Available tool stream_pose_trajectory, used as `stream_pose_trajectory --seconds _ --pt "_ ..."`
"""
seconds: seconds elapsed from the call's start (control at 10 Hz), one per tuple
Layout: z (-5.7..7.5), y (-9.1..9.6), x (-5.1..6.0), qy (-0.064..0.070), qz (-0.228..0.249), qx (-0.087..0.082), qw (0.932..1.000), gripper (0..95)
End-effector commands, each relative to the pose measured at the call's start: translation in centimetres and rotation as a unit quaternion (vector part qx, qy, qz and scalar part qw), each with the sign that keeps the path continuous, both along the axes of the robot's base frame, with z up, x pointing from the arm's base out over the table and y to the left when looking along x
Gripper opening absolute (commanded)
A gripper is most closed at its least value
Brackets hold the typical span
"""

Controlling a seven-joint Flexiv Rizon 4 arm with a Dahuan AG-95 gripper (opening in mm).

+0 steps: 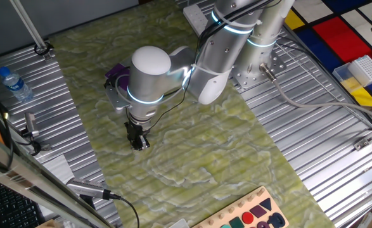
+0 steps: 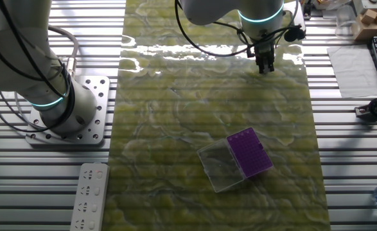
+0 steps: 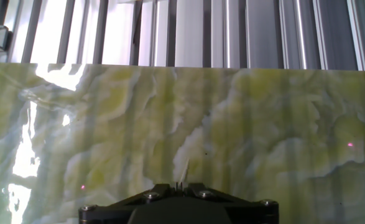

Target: Insert a small pipette tip into the holder for small pipette tips

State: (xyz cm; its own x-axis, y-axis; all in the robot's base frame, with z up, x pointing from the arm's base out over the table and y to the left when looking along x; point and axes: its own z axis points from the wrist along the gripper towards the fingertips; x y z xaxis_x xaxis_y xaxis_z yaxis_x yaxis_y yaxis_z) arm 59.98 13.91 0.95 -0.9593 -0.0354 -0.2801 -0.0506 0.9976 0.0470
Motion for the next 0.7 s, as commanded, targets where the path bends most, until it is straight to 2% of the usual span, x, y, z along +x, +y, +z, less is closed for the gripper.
stream_pose_trajectory --seconds 0.1,0.7 --pt "-0.1 -0.01 0.04 0.001 -0.001 -0.001 1.0 19.0" --pt "0.06 -0.03 0.44 0.001 -0.025 0.01 0.9996 19.0"
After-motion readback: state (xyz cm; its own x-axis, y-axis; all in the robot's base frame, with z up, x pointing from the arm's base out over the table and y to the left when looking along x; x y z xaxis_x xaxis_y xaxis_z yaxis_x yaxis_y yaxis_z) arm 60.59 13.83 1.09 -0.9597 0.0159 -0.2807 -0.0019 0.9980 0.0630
